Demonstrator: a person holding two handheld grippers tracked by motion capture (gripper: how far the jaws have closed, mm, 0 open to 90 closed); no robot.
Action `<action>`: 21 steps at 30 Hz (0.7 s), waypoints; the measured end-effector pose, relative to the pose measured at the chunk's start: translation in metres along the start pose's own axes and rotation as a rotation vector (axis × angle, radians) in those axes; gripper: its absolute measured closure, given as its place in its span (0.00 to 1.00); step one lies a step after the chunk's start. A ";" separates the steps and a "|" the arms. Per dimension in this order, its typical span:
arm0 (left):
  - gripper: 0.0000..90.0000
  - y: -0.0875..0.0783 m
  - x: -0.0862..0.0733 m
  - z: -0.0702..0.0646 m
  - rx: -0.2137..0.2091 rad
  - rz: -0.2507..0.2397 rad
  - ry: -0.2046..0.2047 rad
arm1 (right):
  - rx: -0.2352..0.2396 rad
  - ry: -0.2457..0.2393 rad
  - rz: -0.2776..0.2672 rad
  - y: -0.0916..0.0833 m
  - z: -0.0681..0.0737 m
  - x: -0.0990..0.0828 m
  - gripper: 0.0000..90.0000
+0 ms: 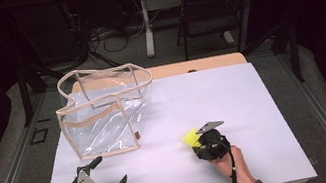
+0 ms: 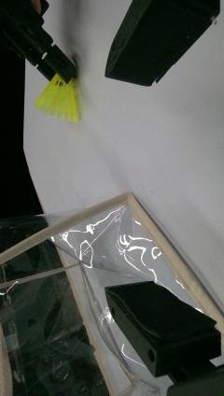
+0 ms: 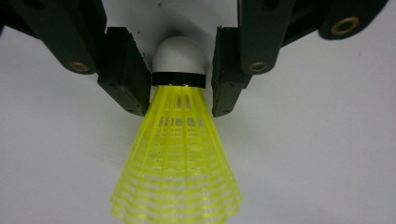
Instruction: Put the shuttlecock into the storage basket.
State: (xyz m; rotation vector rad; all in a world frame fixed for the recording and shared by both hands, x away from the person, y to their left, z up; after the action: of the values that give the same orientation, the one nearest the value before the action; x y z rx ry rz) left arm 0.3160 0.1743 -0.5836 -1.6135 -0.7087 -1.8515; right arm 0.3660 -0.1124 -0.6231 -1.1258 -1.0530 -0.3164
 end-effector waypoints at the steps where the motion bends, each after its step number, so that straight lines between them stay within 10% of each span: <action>1: 0.00 0.000 0.000 0.000 -0.001 0.000 -0.003 | 0.000 0.004 -0.001 0.000 0.000 0.000 0.66; 21: 0.00 0.000 0.000 -0.001 -0.009 0.001 -0.001 | 0.020 0.037 -0.022 -0.005 -0.005 0.003 0.72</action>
State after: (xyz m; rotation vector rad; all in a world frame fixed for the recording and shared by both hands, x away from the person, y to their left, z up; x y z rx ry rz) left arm 0.3152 0.1736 -0.5837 -1.6205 -0.7011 -1.8561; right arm 0.3664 -0.1181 -0.6176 -1.0871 -1.0348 -0.3423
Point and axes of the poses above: each handheld gripper's, and its own axes: y roughly forward along the jaws, x roughly out of its top, z roughly to its left, the point moved 10 cm from there along y, roughly forward along the jaws, and after that the axes turned 15 degrees about -z, right-handed, at the moved point
